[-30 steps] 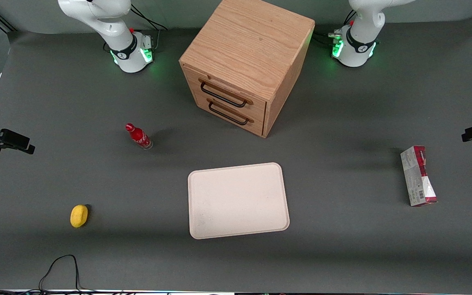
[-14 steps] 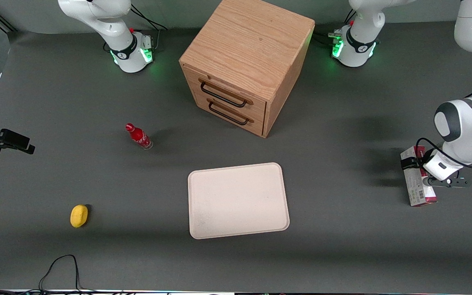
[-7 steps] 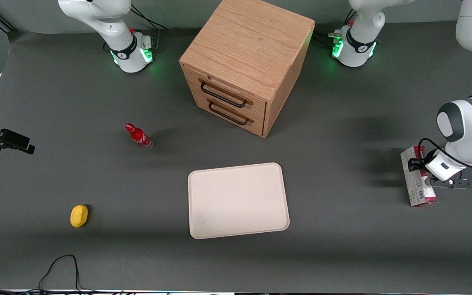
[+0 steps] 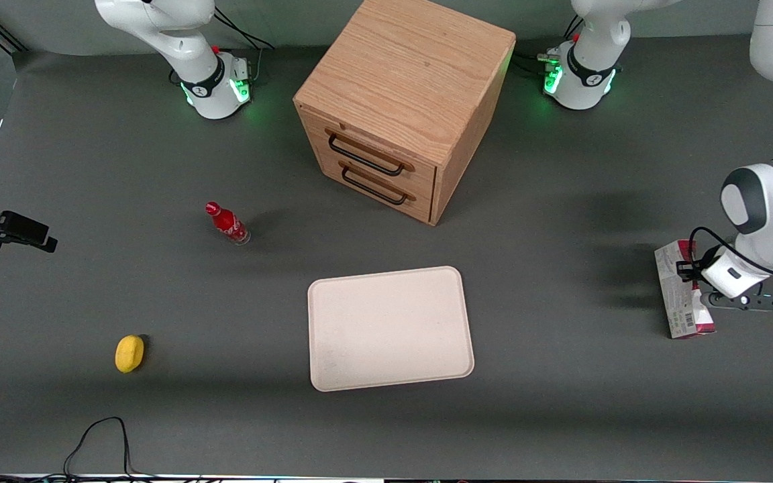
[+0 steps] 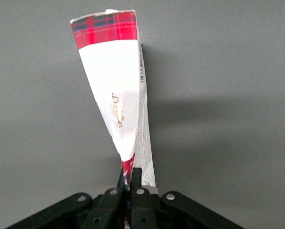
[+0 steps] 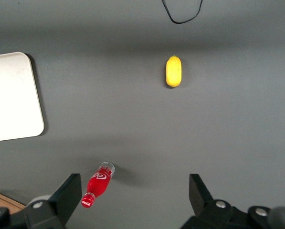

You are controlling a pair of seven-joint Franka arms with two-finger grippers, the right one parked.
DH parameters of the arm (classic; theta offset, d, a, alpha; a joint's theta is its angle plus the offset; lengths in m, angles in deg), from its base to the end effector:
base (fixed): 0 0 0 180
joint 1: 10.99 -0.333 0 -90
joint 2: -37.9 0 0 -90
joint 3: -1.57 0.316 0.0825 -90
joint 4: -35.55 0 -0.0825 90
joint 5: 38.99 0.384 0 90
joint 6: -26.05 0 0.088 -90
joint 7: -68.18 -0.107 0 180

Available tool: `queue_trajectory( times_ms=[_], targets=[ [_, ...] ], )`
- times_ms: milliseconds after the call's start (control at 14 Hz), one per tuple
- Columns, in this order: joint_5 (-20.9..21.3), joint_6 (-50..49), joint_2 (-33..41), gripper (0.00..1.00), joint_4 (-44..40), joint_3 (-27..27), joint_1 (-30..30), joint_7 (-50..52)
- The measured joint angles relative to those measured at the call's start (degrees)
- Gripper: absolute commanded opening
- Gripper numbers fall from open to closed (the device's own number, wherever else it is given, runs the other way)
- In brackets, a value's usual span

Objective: Place red cookie box on tray
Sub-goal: 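Lift the cookie box and carry it toward the cream tray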

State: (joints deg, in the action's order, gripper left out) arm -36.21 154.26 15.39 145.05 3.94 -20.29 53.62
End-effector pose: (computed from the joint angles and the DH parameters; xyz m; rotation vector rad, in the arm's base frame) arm 0.6057 0.1253 0.2853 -3.0999 0.1308 0.1187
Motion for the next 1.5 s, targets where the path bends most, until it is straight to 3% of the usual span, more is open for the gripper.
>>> queue_trajectory(
  times_ms=[286, 500, 857, 1000, 1286, 1500],
  targets=[
    [0.0, -30.2, 2.7, 0.0, -21.6, -0.4, 0.2, -0.1],
    [0.0, -45.1, 5.0, 0.0, -33.3, -0.4, 0.3, -0.1],
    [-0.4, -48.7, 6.8, 0.0, -37.1, -1.5, 0.8, 1.1],
    [-0.6, -48.6, 6.6, 0.0, -37.7, -4.3, 3.1, 7.8],
    [-0.7, -48.5, 4.0, 0.0, -42.2, -7.8, 16.2, 28.1],
    [-0.7, -47.4, -2.2, 0.0, -49.9, -8.5, 25.6, 35.2]
  ],
)
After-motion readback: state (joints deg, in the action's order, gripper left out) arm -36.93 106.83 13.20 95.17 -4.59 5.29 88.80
